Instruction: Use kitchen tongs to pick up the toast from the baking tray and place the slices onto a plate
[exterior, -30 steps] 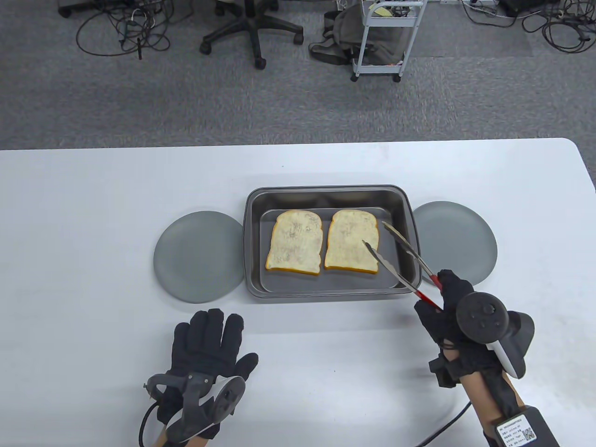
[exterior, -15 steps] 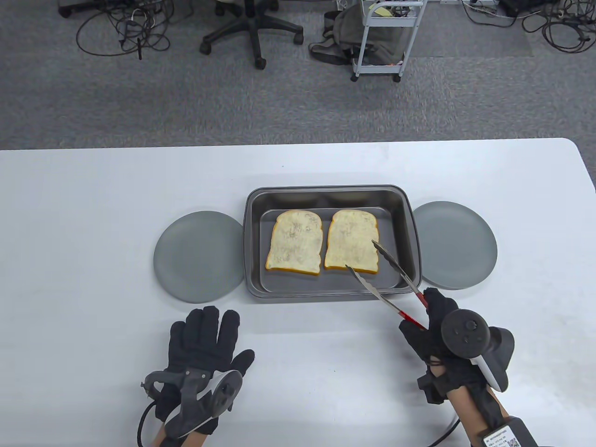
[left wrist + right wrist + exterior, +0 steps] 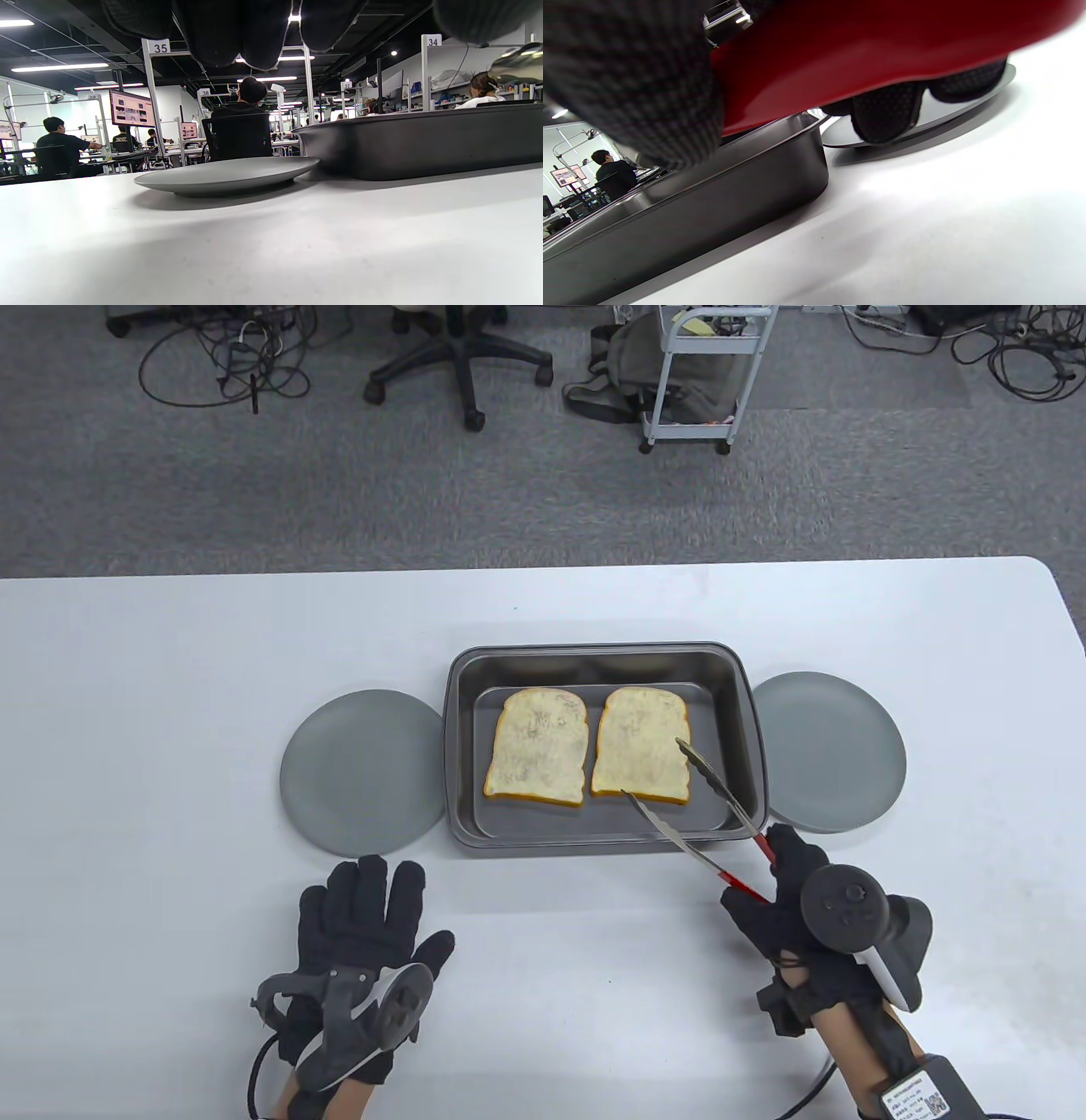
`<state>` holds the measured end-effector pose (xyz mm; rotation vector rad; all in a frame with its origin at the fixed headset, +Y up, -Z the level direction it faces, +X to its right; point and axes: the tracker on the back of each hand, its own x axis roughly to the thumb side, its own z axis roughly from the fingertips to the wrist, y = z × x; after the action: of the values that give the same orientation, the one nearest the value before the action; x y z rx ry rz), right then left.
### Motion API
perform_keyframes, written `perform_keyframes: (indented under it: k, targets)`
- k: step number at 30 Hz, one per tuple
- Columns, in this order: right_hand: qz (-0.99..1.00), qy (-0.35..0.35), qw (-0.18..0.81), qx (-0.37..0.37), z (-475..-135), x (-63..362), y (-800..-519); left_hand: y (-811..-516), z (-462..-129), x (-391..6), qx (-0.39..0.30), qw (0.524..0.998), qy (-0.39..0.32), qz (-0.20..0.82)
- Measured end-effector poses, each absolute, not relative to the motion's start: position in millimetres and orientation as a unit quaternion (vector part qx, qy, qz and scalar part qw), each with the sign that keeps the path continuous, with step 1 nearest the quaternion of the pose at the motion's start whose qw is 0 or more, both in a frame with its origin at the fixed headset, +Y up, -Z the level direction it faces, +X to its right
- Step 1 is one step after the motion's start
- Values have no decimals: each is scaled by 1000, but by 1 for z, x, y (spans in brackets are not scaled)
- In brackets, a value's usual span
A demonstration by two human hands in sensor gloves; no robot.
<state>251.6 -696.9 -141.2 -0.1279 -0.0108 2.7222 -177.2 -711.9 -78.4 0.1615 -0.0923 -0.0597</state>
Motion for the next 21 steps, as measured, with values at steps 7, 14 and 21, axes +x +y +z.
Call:
perform_keyframes:
  k: [7,14,21]
  targets:
    - [974,-1,221,-50,-144,257,-696,-708,-87,-183,87,995,-32,-30]
    - [970,4,237,-56,-145,263,-694,-702,-109,-210,66,997,6,31]
    - [968,10,245,-57,-145,266,-694,-693,-149,-240,52,996,65,39]
